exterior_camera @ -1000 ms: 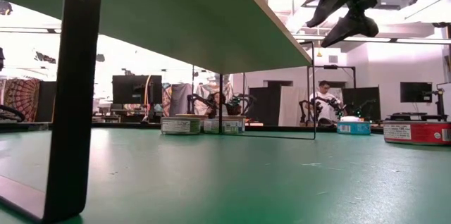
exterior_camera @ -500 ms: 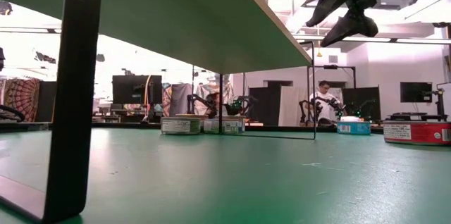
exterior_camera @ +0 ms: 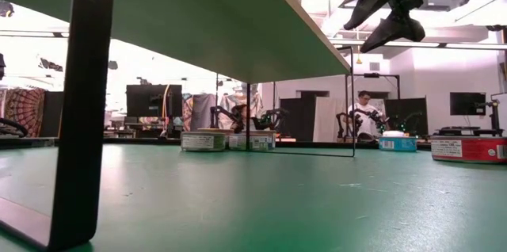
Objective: Stack canned seafood by type on shelf
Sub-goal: Stack the blue pink tuna can on top of the other blue pink tuna cans on the shelf
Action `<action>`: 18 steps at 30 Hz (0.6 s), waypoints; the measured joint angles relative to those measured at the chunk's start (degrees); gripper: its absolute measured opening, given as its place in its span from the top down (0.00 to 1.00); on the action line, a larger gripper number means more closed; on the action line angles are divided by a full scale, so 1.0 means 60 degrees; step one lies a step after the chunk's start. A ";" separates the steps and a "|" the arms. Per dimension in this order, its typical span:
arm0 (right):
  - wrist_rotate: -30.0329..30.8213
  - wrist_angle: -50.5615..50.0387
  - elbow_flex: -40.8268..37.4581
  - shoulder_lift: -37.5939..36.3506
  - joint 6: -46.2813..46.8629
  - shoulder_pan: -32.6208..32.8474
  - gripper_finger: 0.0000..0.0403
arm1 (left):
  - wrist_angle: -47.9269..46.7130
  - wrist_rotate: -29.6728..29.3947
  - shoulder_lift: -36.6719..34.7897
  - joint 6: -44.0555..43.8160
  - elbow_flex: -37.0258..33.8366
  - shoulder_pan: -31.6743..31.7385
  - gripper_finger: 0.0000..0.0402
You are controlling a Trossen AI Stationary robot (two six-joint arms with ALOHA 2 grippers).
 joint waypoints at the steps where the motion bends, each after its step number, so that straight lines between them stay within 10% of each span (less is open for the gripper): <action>1: 0.0000 0.0003 0.0000 0.0000 0.0004 0.0000 0.29 | 0.0038 0.0000 0.0000 0.0000 0.0000 0.0000 0.25; 18: 0.0000 0.0003 0.0000 0.0000 0.0029 0.0000 0.29 | -0.0214 0.0062 -0.0957 -0.2844 -0.0004 0.0966 0.25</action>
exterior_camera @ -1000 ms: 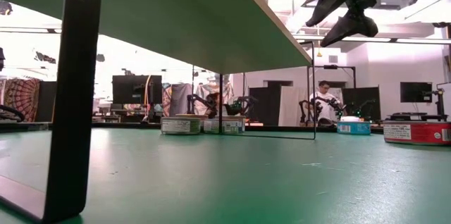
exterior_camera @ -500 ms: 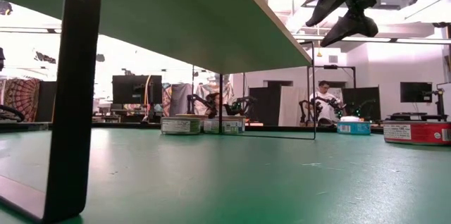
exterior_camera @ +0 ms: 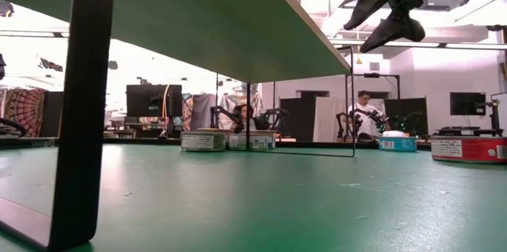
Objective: Stack canned seafood by type on shelf
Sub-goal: Stack the blue pink tuna can on top of the other blue pink tuna cans on the shelf
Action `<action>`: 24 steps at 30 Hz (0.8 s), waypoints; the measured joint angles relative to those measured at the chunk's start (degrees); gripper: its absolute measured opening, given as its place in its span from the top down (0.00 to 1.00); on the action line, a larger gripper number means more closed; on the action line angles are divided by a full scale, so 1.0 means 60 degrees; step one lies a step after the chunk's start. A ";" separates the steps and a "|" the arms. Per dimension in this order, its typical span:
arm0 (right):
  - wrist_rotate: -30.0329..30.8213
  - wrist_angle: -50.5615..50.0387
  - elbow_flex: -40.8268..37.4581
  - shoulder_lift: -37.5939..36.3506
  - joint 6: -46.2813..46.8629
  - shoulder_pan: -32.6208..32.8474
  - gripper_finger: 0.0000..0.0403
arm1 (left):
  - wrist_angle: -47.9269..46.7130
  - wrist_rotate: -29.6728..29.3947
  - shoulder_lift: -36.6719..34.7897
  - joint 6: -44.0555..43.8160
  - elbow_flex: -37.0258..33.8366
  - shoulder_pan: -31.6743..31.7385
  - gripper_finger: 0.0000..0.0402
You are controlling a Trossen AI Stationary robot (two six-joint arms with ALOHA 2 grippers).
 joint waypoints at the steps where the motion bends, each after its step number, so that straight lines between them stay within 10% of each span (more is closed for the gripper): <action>1: 0.0000 0.0000 0.0000 0.0000 0.0000 0.0000 0.29 | -0.0129 0.0121 -0.0099 -0.0221 -0.0013 0.0145 0.25; 24: 0.0000 0.0033 0.0000 0.0000 0.0040 0.0000 0.29 | -0.3924 0.3172 0.0647 -0.4984 -0.0233 0.3950 0.25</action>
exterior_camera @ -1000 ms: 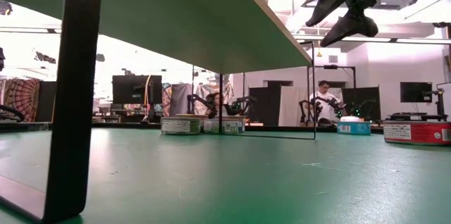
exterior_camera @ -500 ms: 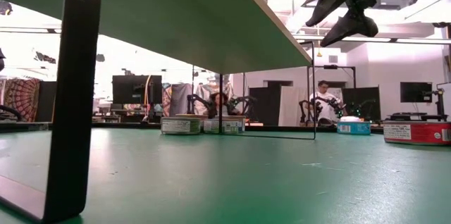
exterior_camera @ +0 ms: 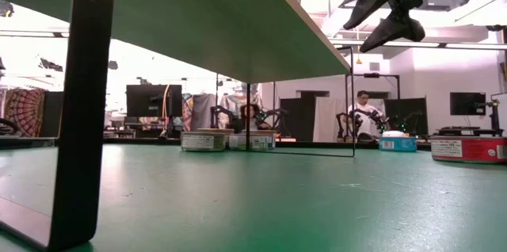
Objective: Stack canned seafood by type on shelf
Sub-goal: Stack the blue pink tuna can on top of the other blue pink tuna cans on the shelf
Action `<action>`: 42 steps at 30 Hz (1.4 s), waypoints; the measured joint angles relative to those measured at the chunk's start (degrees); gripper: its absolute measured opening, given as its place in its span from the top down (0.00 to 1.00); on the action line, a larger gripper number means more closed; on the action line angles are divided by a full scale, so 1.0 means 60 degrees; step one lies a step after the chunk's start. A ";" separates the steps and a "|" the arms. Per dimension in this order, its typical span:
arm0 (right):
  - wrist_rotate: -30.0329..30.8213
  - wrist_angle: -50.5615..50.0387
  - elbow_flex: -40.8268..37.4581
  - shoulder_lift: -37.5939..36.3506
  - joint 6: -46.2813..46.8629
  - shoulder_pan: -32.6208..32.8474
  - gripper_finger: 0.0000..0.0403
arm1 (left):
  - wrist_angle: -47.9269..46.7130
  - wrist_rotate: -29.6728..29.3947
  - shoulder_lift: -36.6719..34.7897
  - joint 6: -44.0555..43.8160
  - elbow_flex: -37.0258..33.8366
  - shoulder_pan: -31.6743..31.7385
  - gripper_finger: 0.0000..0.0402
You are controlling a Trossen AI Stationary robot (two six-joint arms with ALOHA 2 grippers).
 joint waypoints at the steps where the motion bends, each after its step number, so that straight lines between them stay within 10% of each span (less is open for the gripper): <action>1: 0.0000 0.0000 0.0000 0.0000 0.0026 0.0000 0.29 | -0.0185 0.0127 0.0133 -0.0007 0.0001 0.0221 0.25; 21: 0.0000 0.0219 0.0000 0.0000 0.0462 0.0022 0.29 | -0.1339 0.1514 0.3464 -0.1428 0.0002 0.3079 0.28; 42: 0.0337 0.0211 0.0000 0.0000 0.0433 0.0022 0.29 | -0.1112 0.0501 0.4076 -0.3065 0.0004 0.3007 0.44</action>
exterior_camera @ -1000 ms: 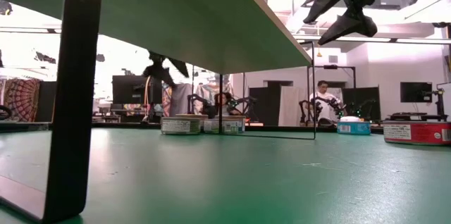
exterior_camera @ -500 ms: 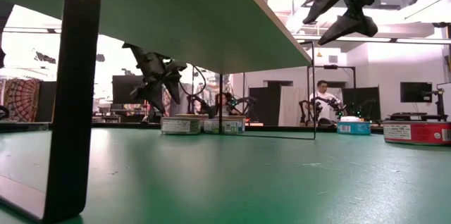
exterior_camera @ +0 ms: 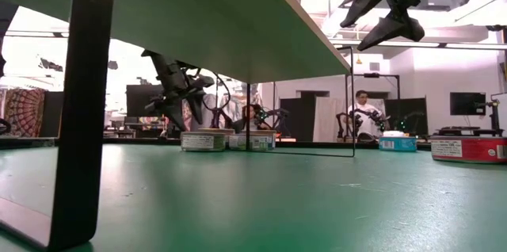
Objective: Stack canned seafood by type on shelf
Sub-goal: Stack the blue pink tuna can on top of the other blue pink tuna cans on the shelf
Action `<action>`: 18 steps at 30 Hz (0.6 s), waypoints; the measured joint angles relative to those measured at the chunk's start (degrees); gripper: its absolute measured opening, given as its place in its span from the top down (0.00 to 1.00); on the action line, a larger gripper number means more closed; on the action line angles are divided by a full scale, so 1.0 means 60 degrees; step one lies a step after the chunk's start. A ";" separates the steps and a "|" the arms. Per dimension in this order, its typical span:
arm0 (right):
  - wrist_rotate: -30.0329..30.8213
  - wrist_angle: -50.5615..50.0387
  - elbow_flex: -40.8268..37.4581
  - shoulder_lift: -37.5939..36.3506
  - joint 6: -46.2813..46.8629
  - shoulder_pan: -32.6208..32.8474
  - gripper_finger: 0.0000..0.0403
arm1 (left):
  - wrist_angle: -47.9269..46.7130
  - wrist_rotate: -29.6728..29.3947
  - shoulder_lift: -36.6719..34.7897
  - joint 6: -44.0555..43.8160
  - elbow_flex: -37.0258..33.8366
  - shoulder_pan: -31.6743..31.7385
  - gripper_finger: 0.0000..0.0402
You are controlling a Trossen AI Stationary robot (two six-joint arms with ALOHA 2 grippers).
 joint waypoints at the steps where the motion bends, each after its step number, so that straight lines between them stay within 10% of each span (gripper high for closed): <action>1: 0.0014 0.0004 0.0000 0.0000 0.0000 0.0000 0.29 | 0.0031 0.0021 0.0000 -0.0096 0.0000 0.0000 0.44; 18: 0.0173 0.0020 0.0000 0.0000 -0.0005 0.0010 0.29 | -0.0508 -0.2273 -0.0015 0.1044 0.0012 -0.1438 0.44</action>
